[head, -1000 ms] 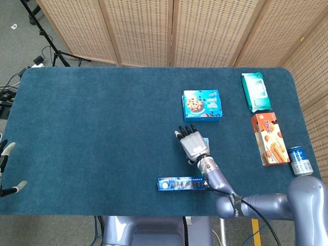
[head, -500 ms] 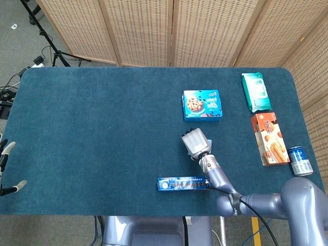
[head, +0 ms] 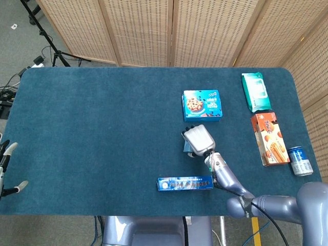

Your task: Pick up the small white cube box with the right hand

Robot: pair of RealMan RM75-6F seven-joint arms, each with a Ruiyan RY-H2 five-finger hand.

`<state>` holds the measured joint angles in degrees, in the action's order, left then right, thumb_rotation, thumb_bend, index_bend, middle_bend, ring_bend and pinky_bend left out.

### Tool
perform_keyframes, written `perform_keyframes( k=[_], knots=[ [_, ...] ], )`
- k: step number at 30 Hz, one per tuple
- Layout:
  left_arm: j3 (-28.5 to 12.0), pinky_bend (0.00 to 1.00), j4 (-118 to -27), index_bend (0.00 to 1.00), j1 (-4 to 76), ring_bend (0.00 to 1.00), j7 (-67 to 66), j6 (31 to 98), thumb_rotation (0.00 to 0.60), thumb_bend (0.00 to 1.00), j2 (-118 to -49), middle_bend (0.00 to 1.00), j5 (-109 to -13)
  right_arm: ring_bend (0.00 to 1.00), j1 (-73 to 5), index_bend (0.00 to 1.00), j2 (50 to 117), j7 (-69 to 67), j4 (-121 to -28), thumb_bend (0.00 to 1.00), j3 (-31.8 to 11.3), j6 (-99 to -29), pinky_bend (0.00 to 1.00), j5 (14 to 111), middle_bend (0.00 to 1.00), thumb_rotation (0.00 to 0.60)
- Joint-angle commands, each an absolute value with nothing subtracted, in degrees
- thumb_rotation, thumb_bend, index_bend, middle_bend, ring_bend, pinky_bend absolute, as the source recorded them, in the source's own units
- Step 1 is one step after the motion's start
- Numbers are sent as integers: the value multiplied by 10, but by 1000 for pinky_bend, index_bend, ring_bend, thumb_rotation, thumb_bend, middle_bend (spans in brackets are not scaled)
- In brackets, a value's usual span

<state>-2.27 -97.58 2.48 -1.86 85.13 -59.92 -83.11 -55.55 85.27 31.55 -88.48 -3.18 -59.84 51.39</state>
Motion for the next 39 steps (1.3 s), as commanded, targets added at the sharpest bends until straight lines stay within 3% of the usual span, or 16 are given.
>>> perform_keyframes(
  k=[1,8,14,19,30,33,35,37,39],
  knots=[
    [-22,0,-976,0,24,0,-21,853,600,0,-600,0,-833,428,-492,520,822,76,-867,522,-49,-620,637,671,525,600],
    [-20,0,-980,0,23,0,-30,859,600,0,-604,0,-839,427,-449,527,850,-150,-780,694,-34,-618,637,758,531,600],
    [-18,0,-983,0,21,0,-41,863,600,0,-608,0,-843,428,-427,532,902,-250,-703,745,-33,-655,637,802,537,600],
    [-18,0,-985,0,23,0,-52,859,600,0,-613,0,-839,428,-413,533,957,-330,-615,749,-35,-695,637,834,532,600],
    [-18,0,-988,0,23,0,-61,860,600,0,-616,0,-839,353,-405,533,1029,-439,-456,690,-19,-685,609,865,509,600],
    [-18,0,-988,0,24,0,-63,859,600,0,-616,0,-840,217,-404,453,1028,-458,-435,621,-8,-682,484,881,357,600],
    [-19,0,-987,0,24,0,-64,860,600,0,-617,0,-839,62,-405,278,1017,-479,-434,560,7,-673,348,896,146,600],
    [-19,0,-988,0,24,0,-65,861,600,0,-617,0,-838,1,-405,139,1009,-493,-439,527,13,-671,242,903,23,600],
    [-19,0,-988,0,23,0,-64,863,600,0,-617,0,-840,0,-401,74,998,-497,-446,501,18,-677,187,911,0,600]
  ],
)
